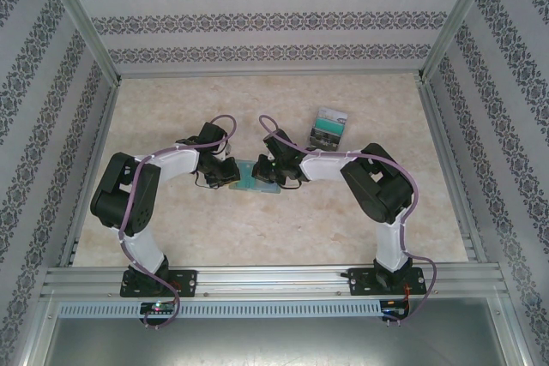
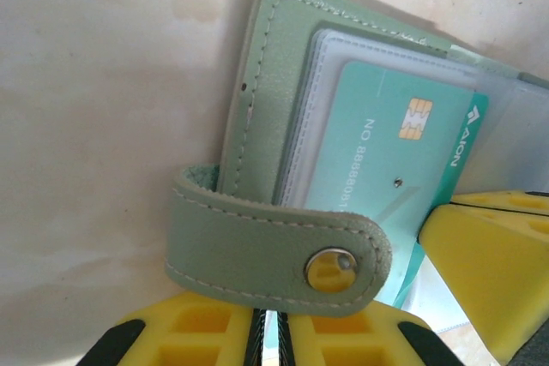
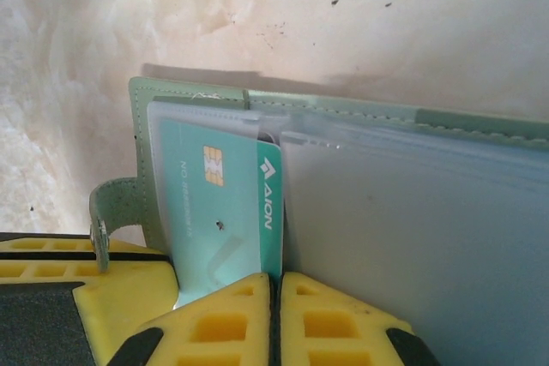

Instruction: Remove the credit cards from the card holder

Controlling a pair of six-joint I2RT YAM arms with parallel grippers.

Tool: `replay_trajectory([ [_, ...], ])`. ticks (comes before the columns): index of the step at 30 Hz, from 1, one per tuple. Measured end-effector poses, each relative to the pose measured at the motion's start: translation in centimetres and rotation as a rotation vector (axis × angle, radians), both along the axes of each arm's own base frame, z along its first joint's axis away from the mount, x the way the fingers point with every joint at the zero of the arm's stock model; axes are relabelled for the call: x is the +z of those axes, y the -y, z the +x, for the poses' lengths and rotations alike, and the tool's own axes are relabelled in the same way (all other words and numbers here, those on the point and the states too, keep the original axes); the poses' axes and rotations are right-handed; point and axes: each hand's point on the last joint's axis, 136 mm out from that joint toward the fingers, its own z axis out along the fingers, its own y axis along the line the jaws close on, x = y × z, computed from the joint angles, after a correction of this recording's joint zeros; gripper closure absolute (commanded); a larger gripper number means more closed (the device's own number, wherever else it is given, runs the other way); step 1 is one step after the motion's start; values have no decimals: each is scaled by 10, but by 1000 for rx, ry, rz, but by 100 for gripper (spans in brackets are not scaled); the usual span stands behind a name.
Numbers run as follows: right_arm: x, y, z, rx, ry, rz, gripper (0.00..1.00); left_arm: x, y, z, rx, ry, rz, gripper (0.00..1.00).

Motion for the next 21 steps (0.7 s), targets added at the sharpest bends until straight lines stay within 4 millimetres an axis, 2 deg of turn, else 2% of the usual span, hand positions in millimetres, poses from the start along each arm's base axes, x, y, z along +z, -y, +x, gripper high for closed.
replay_trajectory([
  [7, 10, 14, -3, -18, 13, 9, 100, 0, -3, 0, 14, 3, 23, 88],
  [14, 16, 37, -6, -50, 14, -3, 100, 0, -4, 0, 19, 3, 29, 88],
  [21, 42, 55, -7, -33, 75, -33, 100, 1, -5, -2, 20, -3, 35, 87],
])
